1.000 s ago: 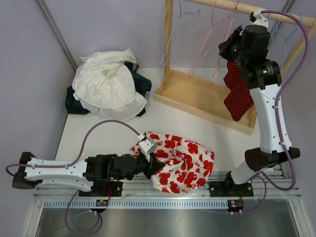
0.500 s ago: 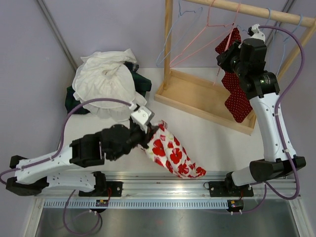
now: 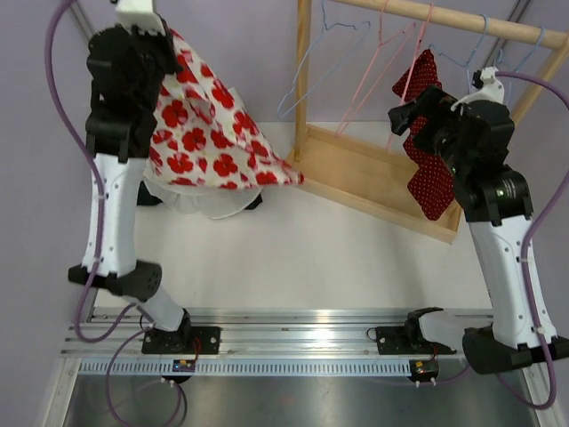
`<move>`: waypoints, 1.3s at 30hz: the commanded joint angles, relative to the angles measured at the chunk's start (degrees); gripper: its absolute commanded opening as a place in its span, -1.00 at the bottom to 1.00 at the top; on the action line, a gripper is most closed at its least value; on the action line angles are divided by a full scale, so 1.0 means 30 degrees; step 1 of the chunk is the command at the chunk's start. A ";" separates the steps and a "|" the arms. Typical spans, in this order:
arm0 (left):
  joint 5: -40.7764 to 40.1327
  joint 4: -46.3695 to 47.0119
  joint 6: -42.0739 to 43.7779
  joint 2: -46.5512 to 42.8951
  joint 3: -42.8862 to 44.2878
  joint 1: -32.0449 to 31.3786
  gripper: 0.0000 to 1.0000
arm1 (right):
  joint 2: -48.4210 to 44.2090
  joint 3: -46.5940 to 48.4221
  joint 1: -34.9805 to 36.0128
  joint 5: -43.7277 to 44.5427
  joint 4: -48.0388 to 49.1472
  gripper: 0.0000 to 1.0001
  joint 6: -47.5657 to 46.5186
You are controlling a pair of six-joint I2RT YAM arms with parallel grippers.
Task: Remove the skirt from the hanger
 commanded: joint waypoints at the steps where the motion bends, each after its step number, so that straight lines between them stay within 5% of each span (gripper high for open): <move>1: 0.2733 0.1832 -0.1697 0.4782 0.5652 0.3022 -1.00 | -0.2268 -0.1590 -0.0070 -0.0718 0.1239 0.99 0.0141; 3: 0.4312 0.3619 -0.3427 0.6516 0.6596 0.4280 -1.00 | -0.2683 -0.2236 -0.0041 -0.1099 0.1094 0.99 0.0259; 7: 0.4999 1.0848 -0.5597 0.8161 0.1315 0.4961 -1.00 | -0.3152 -0.2735 -0.0041 -0.2331 0.0303 0.99 0.0230; 9: 0.5724 1.1070 -0.6534 0.9098 0.0625 0.5137 -1.00 | -0.3822 -0.3437 -0.0070 -0.2303 0.0330 0.99 0.0201; 11: 0.5991 1.0721 -0.7004 1.0650 -0.0079 0.5137 -0.58 | -0.4235 -0.3906 -0.0070 -0.2332 0.0564 0.99 0.0026; 12: 0.5964 1.0051 -0.7152 1.1090 -0.0370 0.5166 0.00 | -0.4585 -0.3908 -0.0070 -0.2303 0.0537 0.99 -0.0120; 13: 0.5963 0.9668 -0.7270 1.1588 -0.0866 0.5225 0.97 | -0.4705 -0.3879 -0.0070 -0.2215 0.0536 0.99 -0.0295; 19: 0.4763 0.6556 -0.8414 1.0458 -0.3439 0.5665 0.98 | -0.4882 -0.1802 -0.0070 -0.2157 -0.0254 0.99 -0.1700; 27: 0.4702 0.9312 -0.8120 -0.1315 -1.3719 0.5664 0.98 | -0.1729 0.4609 -0.0070 0.0329 -0.2916 0.99 -0.1673; 32: 0.5581 0.8904 -0.7858 -0.7590 -1.7331 0.5548 0.98 | 0.0916 0.8243 -0.0041 0.2498 -0.4471 0.99 -0.2991; 39: 0.7191 0.6415 -0.7360 -1.3566 -2.1256 0.5431 0.98 | 0.2384 0.8574 -0.0070 0.6510 -0.4679 0.99 -0.3958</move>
